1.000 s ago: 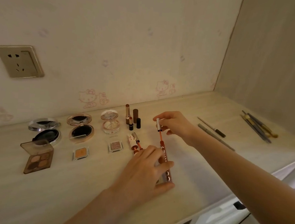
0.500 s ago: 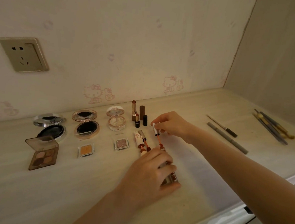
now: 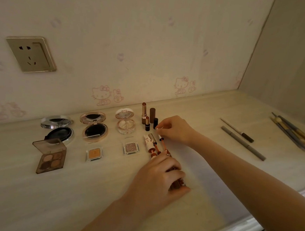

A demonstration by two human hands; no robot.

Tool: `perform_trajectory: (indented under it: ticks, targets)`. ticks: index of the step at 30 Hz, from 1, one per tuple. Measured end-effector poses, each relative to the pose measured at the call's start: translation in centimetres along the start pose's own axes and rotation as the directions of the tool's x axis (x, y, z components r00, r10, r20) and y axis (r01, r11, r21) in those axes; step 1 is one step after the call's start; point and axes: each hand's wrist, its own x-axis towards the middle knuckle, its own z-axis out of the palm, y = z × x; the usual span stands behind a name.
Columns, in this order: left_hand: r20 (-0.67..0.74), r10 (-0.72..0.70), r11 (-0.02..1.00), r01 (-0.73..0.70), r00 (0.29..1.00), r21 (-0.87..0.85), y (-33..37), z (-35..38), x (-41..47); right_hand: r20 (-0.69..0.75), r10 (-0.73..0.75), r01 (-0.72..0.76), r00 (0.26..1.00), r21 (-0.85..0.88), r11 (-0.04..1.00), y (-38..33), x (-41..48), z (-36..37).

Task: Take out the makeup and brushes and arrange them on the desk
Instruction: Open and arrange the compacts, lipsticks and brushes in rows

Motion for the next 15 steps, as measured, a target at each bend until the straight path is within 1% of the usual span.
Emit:
perform_trajectory:
  ticks: [10,15]
  targets:
    - [0.021,-0.018,0.999,0.018,1.0,-0.038,0.07,0.01,-0.11,-0.001,-0.044,0.044,0.999,-0.081,0.996,0.17,-0.07,0.69]
    - [0.045,-0.043,0.996,0.047,0.998,-0.081,0.2,-0.15,-0.06,-0.035,-0.053,0.052,0.998,-0.044,0.998,0.24,-0.75,0.36]
